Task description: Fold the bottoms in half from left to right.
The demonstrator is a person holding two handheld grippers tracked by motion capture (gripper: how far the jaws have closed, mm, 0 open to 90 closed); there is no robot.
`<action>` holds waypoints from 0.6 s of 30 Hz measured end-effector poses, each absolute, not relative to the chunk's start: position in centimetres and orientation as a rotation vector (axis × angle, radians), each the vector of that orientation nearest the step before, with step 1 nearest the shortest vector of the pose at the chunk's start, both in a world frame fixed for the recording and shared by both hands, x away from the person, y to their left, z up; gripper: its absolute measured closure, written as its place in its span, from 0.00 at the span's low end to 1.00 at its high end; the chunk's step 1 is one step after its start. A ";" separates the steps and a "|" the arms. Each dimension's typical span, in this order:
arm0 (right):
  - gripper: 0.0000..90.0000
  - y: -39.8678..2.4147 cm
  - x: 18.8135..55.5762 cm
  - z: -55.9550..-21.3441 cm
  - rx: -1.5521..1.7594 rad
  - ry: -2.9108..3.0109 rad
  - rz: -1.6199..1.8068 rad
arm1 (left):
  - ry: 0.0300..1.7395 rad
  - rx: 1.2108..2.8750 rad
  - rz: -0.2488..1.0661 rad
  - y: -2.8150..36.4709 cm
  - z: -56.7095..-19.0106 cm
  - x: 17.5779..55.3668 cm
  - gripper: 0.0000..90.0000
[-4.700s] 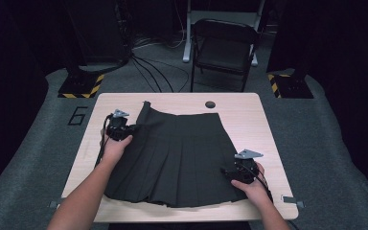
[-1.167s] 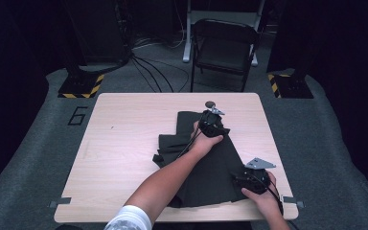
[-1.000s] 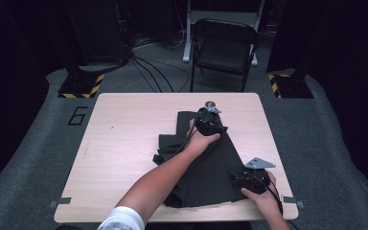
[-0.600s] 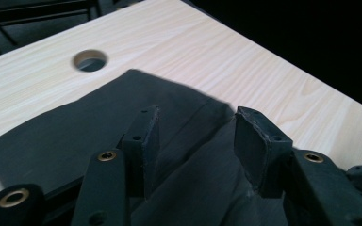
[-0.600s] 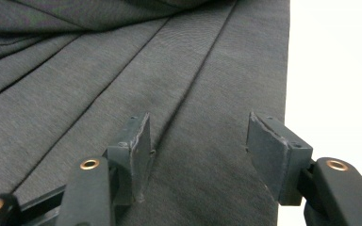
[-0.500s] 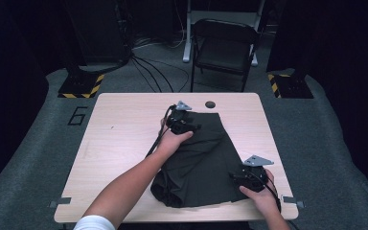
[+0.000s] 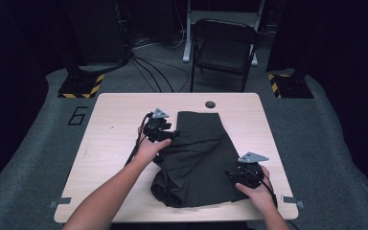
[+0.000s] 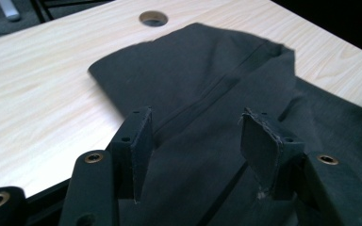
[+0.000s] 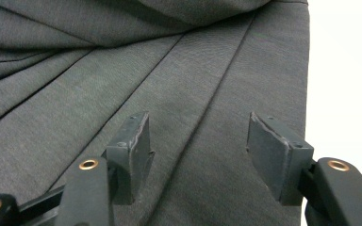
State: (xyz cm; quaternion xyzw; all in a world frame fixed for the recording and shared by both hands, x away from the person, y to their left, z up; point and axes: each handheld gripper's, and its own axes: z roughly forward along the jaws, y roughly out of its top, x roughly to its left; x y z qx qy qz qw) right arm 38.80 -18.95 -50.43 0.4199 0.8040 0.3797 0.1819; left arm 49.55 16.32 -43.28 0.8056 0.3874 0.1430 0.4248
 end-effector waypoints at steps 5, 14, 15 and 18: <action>0.44 -18.9 39.1 -50.6 1.207 2.265 1.072 | 1.021 2.002 0.350 17.8 -44.4 50.1 0.48; 0.44 -19.1 39.3 -50.6 1.207 2.279 1.062 | 1.026 2.019 0.298 17.4 -46.9 51.2 0.47; 0.44 -19.1 39.3 -50.7 1.210 2.278 1.061 | 1.026 2.019 0.298 17.4 -46.9 51.2 0.46; 0.44 -19.1 39.3 -50.7 1.213 2.279 1.068 | 1.007 2.042 0.267 16.6 -47.7 51.0 0.47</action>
